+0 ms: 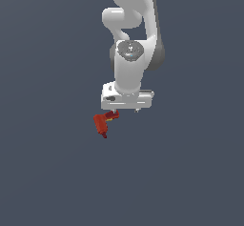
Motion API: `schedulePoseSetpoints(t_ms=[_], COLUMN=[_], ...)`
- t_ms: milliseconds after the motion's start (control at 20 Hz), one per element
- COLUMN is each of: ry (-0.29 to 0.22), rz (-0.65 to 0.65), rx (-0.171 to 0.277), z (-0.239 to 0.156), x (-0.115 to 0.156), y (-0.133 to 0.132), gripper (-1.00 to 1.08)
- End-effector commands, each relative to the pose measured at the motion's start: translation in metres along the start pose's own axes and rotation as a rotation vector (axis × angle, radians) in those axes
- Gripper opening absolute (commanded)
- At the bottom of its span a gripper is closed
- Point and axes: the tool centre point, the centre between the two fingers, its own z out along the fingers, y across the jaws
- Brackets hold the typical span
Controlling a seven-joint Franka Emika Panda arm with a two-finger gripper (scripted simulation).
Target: Pick up the object and move it to a goal position.
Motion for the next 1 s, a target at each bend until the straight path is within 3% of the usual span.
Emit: schedulePoseSetpoints(t_ms=[0, 600, 950], ry=[0.0, 0.0, 0.01], rz=[0.0, 0.019, 0.098], rx=[0.0, 0.017, 0.066], z=[0.0, -0.005, 0.006], x=[0.0, -0.001, -0.005], y=[0.0, 0.001, 0.0], gripper=[1.08, 1.08, 1.08])
